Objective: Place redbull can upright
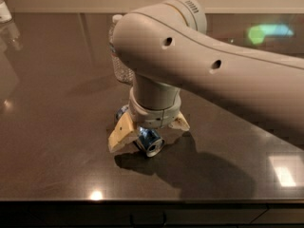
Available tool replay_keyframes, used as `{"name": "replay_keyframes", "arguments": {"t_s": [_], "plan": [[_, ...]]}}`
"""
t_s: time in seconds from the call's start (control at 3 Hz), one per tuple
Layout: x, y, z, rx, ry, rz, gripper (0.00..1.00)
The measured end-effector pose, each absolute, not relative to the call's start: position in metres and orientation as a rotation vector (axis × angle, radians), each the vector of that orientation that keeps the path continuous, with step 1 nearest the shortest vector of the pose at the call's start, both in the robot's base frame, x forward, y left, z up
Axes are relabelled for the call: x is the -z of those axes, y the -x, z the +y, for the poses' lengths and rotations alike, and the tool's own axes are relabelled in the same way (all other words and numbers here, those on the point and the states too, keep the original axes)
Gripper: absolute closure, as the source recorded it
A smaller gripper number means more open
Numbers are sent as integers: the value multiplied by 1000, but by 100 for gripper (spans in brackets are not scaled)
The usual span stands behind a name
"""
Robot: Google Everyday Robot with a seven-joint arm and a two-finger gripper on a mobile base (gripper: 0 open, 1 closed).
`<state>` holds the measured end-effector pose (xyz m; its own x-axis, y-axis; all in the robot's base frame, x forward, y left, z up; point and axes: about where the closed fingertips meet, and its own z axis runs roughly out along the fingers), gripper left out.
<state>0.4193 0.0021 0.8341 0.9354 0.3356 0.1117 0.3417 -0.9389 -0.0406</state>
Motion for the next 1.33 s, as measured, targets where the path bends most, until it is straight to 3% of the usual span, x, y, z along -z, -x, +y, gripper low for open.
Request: {"name": "replay_keyframes", "arguments": {"t_s": [0.33,0.67,1.33], "plan": [[-831,-420,0,164,3058,-604,0],[-830,-423,0,172,3071,-650,18],[-835,-428,2,180,3081,-659,64]]}}
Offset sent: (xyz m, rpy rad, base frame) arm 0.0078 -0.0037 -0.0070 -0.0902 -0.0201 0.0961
